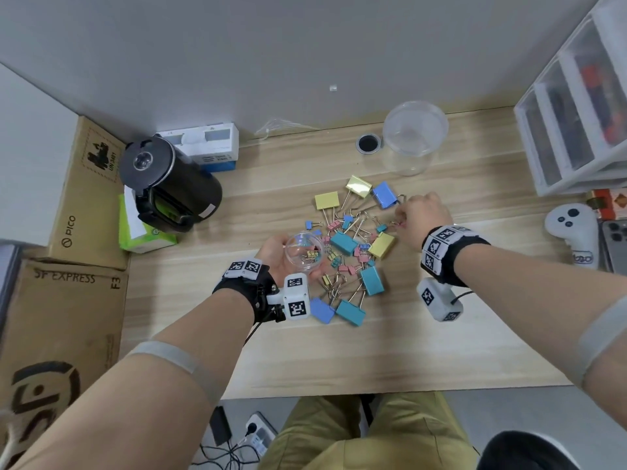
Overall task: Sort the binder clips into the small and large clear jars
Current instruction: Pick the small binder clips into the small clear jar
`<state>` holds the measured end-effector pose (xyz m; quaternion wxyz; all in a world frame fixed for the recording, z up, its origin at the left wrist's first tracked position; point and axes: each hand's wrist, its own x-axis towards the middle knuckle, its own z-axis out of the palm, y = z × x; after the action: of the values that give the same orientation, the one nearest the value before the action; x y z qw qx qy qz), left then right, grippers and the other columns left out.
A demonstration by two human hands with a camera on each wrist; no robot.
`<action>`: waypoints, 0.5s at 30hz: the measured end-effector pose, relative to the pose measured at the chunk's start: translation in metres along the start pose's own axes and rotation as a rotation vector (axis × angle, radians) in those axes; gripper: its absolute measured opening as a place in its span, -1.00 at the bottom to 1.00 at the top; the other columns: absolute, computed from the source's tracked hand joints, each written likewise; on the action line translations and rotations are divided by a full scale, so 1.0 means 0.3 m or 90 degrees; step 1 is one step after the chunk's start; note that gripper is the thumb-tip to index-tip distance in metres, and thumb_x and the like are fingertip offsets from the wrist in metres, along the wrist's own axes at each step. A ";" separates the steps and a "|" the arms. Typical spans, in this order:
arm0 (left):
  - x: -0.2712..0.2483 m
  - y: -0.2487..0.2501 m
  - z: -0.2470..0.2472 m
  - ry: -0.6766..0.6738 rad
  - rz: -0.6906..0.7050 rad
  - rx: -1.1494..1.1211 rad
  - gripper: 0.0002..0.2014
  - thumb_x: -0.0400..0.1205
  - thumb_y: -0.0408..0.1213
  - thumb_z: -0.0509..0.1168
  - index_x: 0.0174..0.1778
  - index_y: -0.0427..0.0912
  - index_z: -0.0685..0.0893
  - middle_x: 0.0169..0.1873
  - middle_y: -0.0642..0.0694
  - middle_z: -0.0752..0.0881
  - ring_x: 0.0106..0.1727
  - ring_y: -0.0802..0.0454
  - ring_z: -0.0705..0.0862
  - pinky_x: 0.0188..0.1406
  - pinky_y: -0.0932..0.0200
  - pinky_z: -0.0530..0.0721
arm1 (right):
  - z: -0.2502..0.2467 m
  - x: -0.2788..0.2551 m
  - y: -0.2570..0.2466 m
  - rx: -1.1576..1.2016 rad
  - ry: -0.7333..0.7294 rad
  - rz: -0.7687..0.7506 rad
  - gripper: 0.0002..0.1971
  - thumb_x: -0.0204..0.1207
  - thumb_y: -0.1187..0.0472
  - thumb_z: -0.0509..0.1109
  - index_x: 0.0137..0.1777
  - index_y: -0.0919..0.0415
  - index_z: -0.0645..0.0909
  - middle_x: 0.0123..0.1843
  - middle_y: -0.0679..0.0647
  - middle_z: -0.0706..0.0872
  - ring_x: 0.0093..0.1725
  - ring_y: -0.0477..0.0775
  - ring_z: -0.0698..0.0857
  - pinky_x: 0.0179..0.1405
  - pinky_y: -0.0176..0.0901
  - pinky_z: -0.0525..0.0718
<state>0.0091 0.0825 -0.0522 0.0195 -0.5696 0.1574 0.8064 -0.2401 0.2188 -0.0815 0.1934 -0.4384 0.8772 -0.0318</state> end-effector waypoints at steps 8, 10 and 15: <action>0.021 0.002 -0.003 -0.014 -0.012 -0.002 -0.51 0.75 -0.10 -0.03 0.29 -0.37 0.64 0.06 -0.49 0.74 0.04 -0.39 0.74 -0.34 0.00 0.80 | 0.030 0.020 -0.013 -0.081 0.006 -0.012 -0.72 0.47 -0.06 0.49 0.04 0.11 0.77 0.12 0.12 0.62 0.25 0.24 0.46 0.14 0.06 0.52; 0.022 0.002 0.012 -0.017 -0.017 0.006 -0.49 0.76 -0.08 -0.05 0.23 -0.36 0.68 -0.01 -0.48 0.76 -0.03 -0.38 0.75 -0.40 0.04 0.79 | 0.017 0.016 -0.016 -0.033 0.025 -0.030 -0.81 0.50 0.01 0.43 -0.10 0.10 0.76 0.04 0.09 0.65 0.16 0.21 0.50 0.08 0.03 0.54; 0.016 0.013 0.038 -0.032 -0.015 0.015 -0.49 0.76 -0.06 -0.05 0.24 -0.31 0.70 -0.04 -0.44 0.79 -0.07 -0.35 0.75 -0.37 0.06 0.78 | -0.025 0.016 -0.055 0.153 0.004 -0.049 -0.92 0.50 0.24 0.37 -0.13 0.17 0.71 -0.17 0.09 0.76 -0.08 0.20 0.69 -0.08 -0.02 0.69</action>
<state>-0.0037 0.0813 -0.0522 0.0398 -0.5509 0.1596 0.8182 -0.2330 0.2039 -0.0723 0.2404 -0.4450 0.8502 -0.1457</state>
